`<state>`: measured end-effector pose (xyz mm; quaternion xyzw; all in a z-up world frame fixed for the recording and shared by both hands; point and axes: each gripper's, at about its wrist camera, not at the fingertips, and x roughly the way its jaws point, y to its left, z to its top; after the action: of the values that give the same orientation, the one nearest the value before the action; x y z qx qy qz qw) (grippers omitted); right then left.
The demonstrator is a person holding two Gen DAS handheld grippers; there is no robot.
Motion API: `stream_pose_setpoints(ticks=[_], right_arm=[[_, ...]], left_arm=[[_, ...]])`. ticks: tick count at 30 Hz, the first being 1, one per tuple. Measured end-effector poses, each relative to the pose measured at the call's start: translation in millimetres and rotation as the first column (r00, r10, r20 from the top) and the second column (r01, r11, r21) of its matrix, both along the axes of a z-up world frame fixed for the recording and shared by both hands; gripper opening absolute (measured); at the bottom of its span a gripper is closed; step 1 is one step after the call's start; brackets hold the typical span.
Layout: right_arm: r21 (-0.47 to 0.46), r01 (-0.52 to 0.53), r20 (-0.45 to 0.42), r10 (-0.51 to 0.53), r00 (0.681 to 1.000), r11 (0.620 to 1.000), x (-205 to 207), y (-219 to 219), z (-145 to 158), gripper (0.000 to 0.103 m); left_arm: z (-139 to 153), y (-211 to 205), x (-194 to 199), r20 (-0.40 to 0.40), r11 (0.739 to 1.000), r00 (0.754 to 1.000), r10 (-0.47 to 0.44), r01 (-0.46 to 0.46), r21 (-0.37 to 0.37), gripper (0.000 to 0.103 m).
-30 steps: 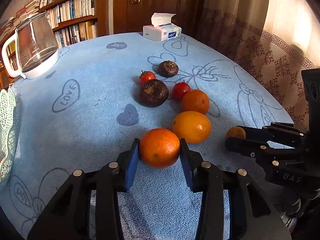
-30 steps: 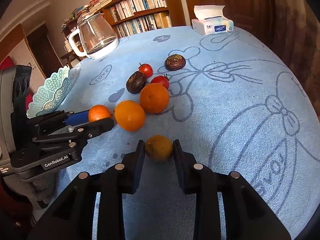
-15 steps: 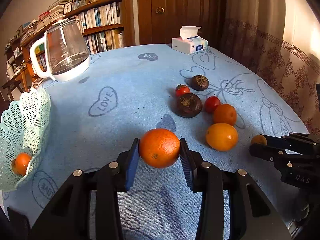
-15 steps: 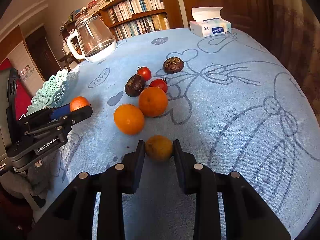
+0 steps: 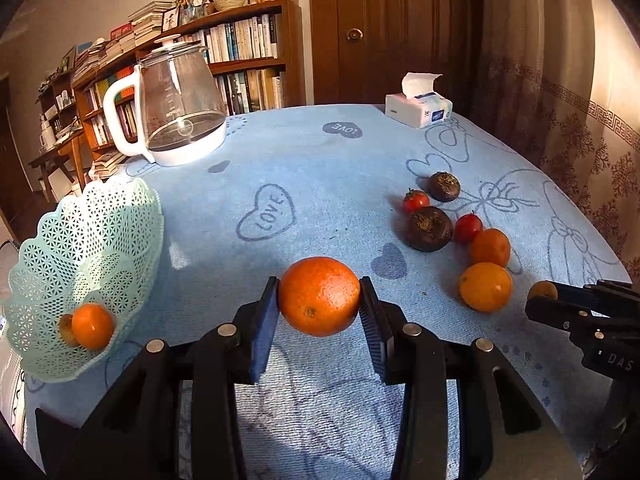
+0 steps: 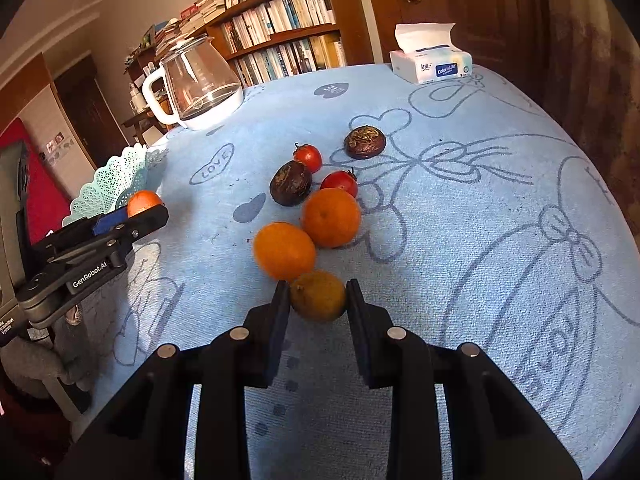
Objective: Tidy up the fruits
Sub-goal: 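Carry the orange into the basket and open the left tool while the right tool holds its fruit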
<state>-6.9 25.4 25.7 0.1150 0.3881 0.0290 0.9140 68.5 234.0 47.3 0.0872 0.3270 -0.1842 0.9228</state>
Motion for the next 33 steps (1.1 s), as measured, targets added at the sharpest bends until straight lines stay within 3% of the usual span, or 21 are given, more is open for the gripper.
stream_pose_setpoints(ticks=[33], right_arm=[[-0.002,-0.094,0.03,0.094,0.995,0.996,20.5,47.5,21.5,0.029]], left_arm=[[23.8,68.4,30.5,0.051,0.977,0.976,0.212,-0.21,-0.041,0.041]])
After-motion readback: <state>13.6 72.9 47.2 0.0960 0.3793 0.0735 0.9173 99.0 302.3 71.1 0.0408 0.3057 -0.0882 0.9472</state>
